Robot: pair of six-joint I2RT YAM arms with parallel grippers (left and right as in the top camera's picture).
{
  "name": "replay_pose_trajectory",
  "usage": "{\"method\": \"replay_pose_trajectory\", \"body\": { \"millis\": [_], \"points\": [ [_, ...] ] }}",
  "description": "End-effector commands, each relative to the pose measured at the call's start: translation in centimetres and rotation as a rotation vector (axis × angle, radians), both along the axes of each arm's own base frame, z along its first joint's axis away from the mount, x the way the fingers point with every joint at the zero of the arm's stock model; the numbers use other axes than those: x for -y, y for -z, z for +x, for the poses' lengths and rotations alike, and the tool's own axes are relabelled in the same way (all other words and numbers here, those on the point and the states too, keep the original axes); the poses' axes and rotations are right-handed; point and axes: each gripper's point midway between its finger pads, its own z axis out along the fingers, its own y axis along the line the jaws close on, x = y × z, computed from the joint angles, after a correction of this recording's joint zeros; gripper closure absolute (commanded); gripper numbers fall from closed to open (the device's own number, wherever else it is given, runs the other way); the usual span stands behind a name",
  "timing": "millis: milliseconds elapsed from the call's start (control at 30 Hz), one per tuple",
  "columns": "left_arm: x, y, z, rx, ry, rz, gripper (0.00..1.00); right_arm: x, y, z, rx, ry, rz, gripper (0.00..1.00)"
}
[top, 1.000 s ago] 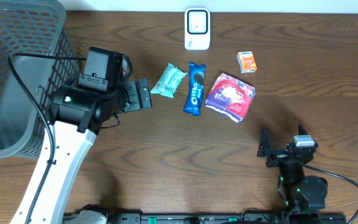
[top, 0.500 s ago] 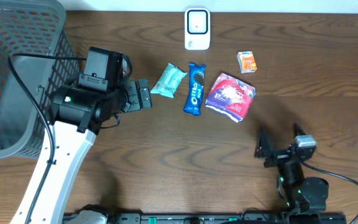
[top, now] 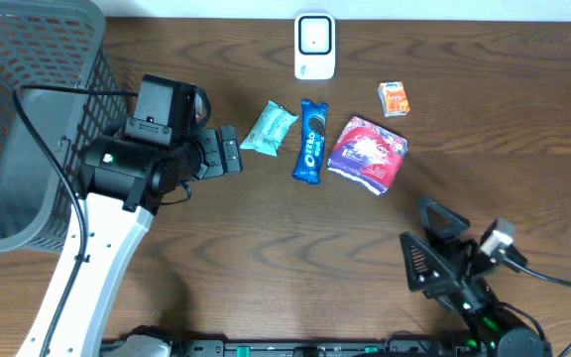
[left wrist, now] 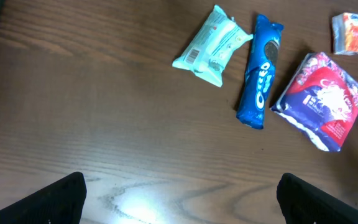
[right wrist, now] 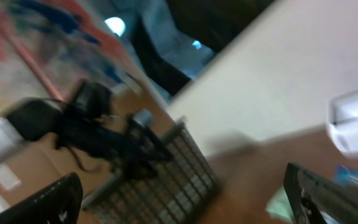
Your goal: Scan the item barcode
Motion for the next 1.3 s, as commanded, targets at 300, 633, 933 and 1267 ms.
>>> {"method": "replay_pose_trajectory", "body": {
  "millis": [300, 633, 933, 1267],
  "points": [
    [-0.4, 0.2, 0.2, -0.002, 0.003, 0.021, 0.02, 4.4, -1.1, 3.9, -0.194, 0.391, -0.365, 0.01],
    [-0.4, 0.2, 0.2, -0.002, 0.003, 0.021, 0.02, 5.4, 4.2, 10.6, -0.771, 0.316, -0.677, 0.01],
    [-0.4, 0.2, 0.2, -0.002, 0.003, 0.021, 0.02, -1.4, 7.6, 15.0, -0.96, -0.182, -0.561, 0.01],
    [-0.4, 0.2, 0.2, -0.002, 0.003, 0.021, 0.02, 3.1, 16.2, 15.1, -1.295, -0.009, -0.678, 0.01]
  ]
}}
